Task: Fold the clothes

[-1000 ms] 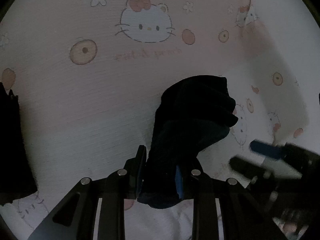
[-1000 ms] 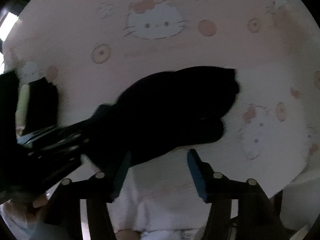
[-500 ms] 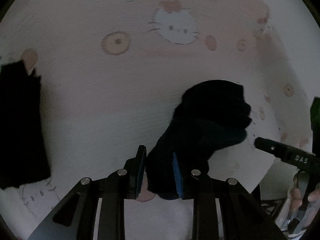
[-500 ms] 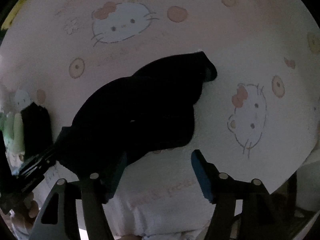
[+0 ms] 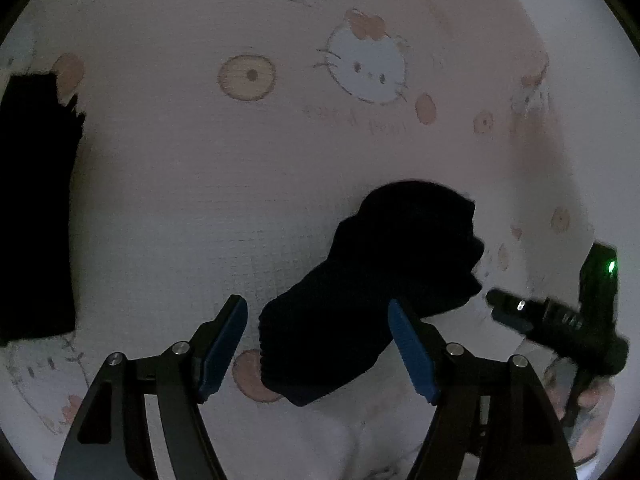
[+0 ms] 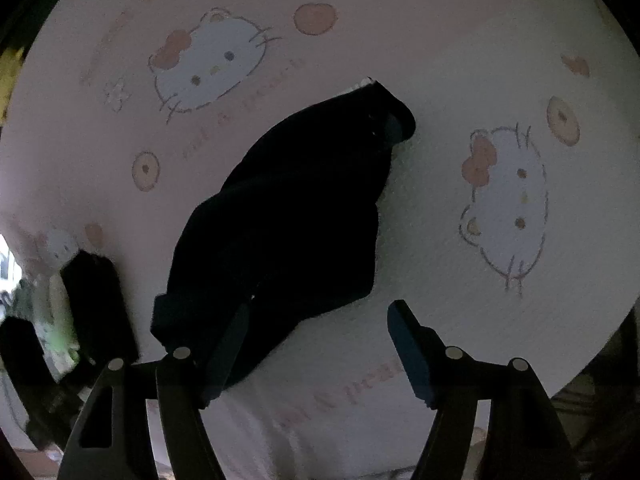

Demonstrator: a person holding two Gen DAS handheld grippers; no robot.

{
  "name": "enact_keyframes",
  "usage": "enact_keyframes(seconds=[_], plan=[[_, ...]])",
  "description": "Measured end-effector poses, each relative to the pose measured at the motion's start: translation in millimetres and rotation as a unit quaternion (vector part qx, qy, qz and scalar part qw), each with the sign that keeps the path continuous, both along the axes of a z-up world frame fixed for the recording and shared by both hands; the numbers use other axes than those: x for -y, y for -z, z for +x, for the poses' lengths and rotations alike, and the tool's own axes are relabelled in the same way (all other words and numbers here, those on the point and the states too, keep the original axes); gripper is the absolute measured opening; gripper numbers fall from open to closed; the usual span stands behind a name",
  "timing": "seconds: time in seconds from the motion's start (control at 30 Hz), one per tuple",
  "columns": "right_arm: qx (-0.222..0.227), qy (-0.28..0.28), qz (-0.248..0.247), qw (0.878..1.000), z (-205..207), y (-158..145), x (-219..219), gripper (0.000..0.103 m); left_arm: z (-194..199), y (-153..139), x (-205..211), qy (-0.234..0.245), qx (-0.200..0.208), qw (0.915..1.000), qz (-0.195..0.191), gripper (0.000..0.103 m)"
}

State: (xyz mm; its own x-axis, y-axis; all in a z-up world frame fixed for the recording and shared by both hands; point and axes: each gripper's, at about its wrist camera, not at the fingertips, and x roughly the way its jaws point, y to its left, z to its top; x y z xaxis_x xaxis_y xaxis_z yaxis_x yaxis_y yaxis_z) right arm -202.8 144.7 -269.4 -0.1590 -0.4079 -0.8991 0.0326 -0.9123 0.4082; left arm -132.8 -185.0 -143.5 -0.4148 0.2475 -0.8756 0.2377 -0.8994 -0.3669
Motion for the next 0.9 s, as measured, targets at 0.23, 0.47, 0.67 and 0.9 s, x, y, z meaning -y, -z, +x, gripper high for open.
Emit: enact_keyframes(seconds=[0.23, 0.47, 0.67, 0.9], plan=[[-0.031, -0.020, 0.009, 0.999, -0.2, 6.5, 10.8, 0.072, -10.6, 16.6, -19.2, 0.045, 0.020, 0.9984, -0.026, 0.071], [-0.113, -0.107, 0.067, 0.986, 4.9, 8.6, 32.9, 0.072, -15.3, 37.6, -14.3, 0.034, 0.036, 0.9982, -0.034, 0.071], [-0.106, -0.115, 0.067, 0.985, -7.4, 26.2, 36.7, 0.072, -25.6, 52.7, -7.1, 0.016, 0.048, 0.9985, -0.020, 0.071], [-0.116, -0.099, 0.066, 0.986, -17.9, 38.4, 34.5, 0.038, -35.0, 58.6, -10.1, 0.014, 0.032, 0.9991, -0.024, 0.071]])
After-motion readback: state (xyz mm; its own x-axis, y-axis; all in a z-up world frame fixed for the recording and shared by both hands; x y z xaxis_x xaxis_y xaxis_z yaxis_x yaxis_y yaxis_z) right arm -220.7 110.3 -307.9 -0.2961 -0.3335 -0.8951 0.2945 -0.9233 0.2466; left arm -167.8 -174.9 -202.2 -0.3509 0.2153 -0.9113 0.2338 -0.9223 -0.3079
